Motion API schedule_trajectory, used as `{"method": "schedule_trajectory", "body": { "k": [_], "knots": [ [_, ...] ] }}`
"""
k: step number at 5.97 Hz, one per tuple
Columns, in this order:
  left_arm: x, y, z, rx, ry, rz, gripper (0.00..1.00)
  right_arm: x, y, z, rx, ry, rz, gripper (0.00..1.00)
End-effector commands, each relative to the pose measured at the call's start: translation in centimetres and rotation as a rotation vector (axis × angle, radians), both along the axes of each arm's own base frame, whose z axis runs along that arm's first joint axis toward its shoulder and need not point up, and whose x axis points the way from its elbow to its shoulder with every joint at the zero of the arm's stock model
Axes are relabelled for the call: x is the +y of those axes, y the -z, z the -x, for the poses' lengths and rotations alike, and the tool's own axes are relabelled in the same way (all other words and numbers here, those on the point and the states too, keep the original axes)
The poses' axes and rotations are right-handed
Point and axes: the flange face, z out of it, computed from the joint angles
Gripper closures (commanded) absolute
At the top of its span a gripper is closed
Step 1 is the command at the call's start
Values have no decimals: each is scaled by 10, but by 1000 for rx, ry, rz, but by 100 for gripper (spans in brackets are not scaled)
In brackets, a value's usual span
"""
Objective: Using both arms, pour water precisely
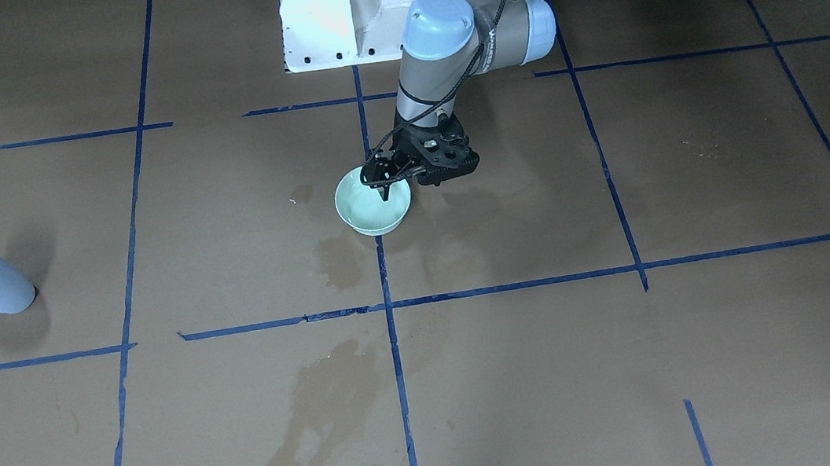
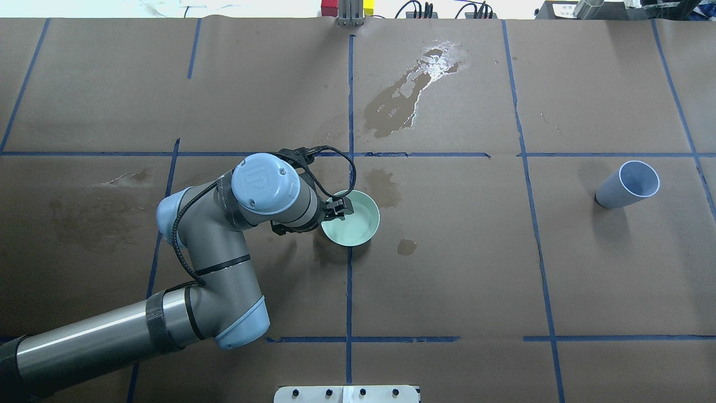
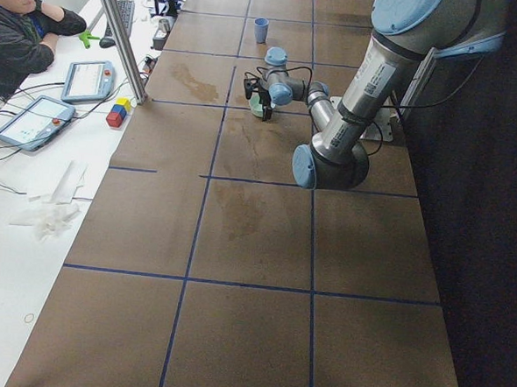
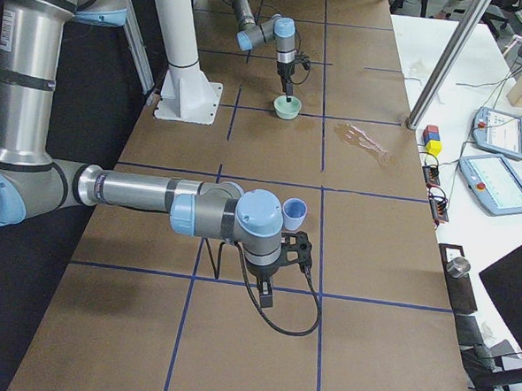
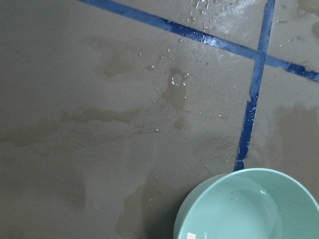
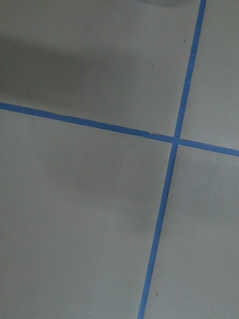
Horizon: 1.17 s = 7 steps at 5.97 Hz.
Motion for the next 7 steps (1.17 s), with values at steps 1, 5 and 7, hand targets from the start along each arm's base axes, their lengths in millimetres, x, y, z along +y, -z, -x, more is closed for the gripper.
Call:
{"method": "schedule_trajectory", "body": {
  "k": [1,5,7],
  "knots": [
    [0,-2,-4,0,-2,0,94,0,-1,0,1,1,1,0],
    [-7,9,15,26,12,-9,100,2,-10,5,-9,5,29,0],
    [-30,6,58,53,-19,1,100,-6,-17,40,-21,88,44,0]
  ]
}}
